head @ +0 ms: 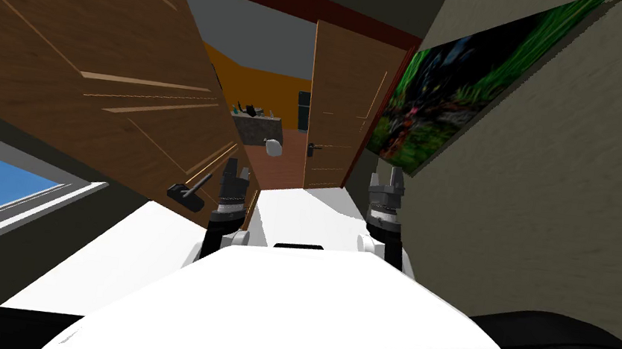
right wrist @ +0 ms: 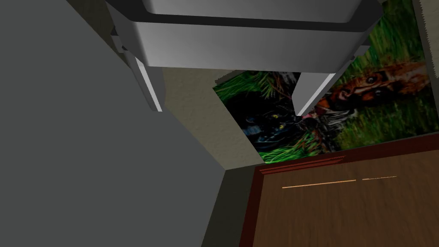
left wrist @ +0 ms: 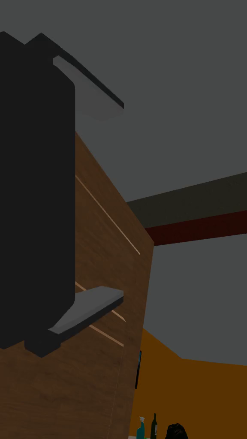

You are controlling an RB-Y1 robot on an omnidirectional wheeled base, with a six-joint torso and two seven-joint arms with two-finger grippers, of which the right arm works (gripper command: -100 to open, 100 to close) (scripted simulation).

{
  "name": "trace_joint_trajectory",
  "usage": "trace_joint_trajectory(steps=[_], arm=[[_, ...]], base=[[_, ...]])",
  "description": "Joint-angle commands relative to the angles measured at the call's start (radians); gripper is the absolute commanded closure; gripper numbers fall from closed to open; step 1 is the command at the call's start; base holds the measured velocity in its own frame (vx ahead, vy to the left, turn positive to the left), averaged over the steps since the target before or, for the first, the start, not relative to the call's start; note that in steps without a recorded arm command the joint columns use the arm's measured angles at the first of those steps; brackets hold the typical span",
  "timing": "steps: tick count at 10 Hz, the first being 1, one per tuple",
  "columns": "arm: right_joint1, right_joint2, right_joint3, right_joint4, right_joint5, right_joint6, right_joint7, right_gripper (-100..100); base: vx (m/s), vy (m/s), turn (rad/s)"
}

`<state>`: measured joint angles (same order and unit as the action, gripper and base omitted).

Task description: Pull the door open

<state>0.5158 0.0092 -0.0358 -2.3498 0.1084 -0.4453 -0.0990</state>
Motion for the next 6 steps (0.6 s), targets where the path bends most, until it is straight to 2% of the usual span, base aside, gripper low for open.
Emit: trace_joint_trajectory(steps=[1,6], arm=[[-0.015,-0.007,0.000,0.028,-0.005,-0.002,0.000,-100],[-0.077,-0.033,-0.002,0.142,-0.024,-0.009,-0.001,-100]], base=[[0.046,0.081,0.016],[0.065,-0.013,0.048]])
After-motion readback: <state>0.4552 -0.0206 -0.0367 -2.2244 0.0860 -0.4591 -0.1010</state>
